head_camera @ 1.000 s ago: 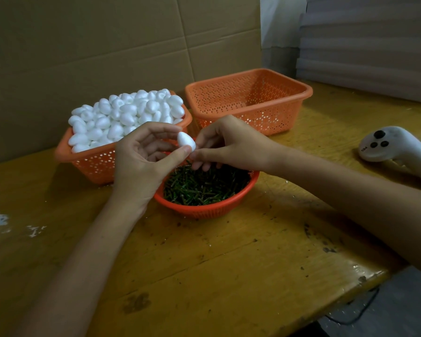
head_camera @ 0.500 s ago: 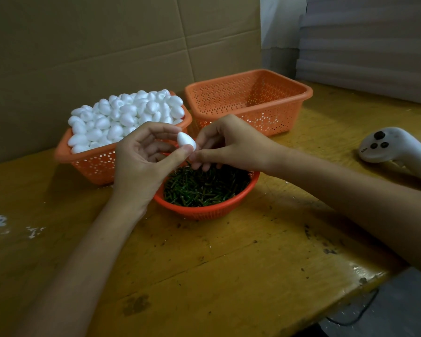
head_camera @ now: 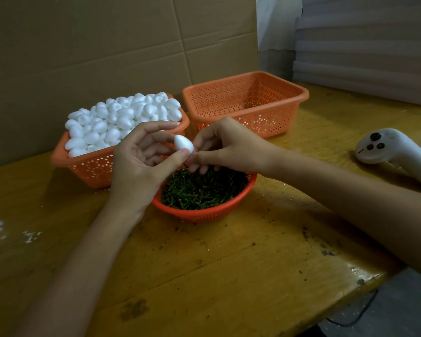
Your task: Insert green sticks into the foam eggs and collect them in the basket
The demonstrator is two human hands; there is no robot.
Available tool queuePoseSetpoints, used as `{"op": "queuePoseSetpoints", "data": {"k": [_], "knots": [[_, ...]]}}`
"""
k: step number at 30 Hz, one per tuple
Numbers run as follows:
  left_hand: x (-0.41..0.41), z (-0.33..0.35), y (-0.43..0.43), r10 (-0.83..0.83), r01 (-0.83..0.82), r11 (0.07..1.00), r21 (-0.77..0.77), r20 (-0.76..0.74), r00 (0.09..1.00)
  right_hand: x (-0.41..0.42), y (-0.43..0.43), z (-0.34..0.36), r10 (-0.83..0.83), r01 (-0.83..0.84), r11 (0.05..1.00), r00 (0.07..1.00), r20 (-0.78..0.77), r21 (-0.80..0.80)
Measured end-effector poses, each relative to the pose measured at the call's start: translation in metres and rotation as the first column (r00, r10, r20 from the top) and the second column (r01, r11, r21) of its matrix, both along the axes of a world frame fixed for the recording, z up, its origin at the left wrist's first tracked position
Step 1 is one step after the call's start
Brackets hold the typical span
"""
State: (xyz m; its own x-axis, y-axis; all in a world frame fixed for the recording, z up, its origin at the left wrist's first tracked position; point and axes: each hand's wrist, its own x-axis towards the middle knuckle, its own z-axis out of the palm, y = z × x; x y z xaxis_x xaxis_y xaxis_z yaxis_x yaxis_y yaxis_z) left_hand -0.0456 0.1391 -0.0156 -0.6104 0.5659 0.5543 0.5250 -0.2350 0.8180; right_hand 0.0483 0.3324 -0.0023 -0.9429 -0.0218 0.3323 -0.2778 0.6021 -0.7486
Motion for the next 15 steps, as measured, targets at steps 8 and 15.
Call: {"op": "queuePoseSetpoints", "data": {"k": [8,15], "knots": [[0.0018,0.0007,0.0000,0.003,-0.004,1.000,-0.028,-0.033,0.999,0.0007,-0.0005,0.0005,0.014,-0.014,1.000,1.000,-0.019,0.005],[0.0014,0.0010,-0.0004,-0.012,0.011,0.999,-0.053,-0.030,0.999,-0.0013,0.0006,-0.0010,0.016,-0.016,1.000,1.000,-0.013,-0.014]]}}
